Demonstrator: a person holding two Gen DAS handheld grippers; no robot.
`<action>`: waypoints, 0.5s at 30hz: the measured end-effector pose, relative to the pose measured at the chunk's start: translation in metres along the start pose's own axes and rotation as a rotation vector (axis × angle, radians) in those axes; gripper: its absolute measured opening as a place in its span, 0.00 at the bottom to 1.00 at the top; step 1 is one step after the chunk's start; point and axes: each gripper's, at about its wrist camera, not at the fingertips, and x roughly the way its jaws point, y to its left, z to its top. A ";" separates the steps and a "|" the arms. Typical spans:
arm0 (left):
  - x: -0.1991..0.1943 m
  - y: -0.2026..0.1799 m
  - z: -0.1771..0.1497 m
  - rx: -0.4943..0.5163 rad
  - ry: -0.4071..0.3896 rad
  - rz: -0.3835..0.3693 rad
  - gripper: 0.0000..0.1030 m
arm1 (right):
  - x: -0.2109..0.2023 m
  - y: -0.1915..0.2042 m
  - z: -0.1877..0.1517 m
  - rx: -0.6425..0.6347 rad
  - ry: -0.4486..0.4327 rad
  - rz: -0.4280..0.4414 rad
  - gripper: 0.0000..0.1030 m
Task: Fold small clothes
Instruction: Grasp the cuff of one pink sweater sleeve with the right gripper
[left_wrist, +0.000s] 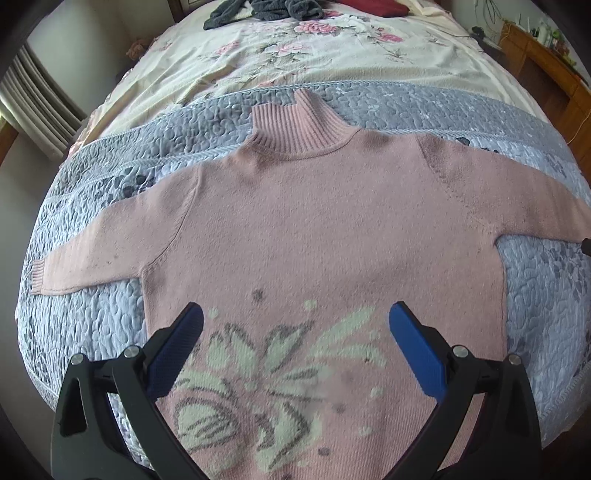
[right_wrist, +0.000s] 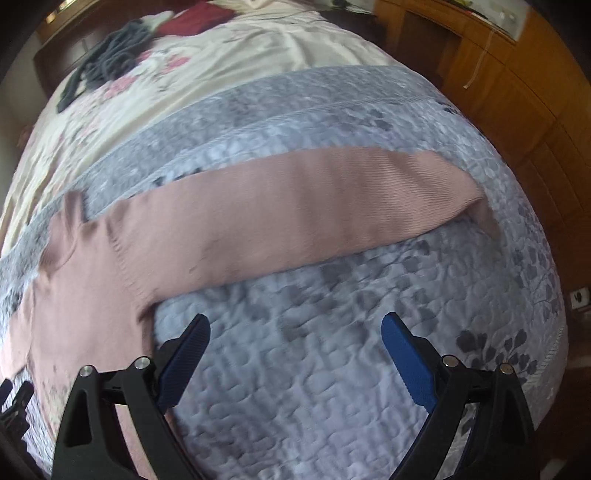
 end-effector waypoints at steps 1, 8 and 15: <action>0.003 -0.005 0.005 -0.002 0.000 -0.002 0.97 | 0.010 -0.017 0.012 0.029 0.009 -0.018 0.92; 0.018 -0.029 0.027 -0.011 0.001 0.000 0.97 | 0.082 -0.114 0.068 0.236 0.128 0.003 0.89; 0.026 -0.037 0.027 0.004 0.019 0.012 0.97 | 0.106 -0.160 0.085 0.400 0.135 0.097 0.68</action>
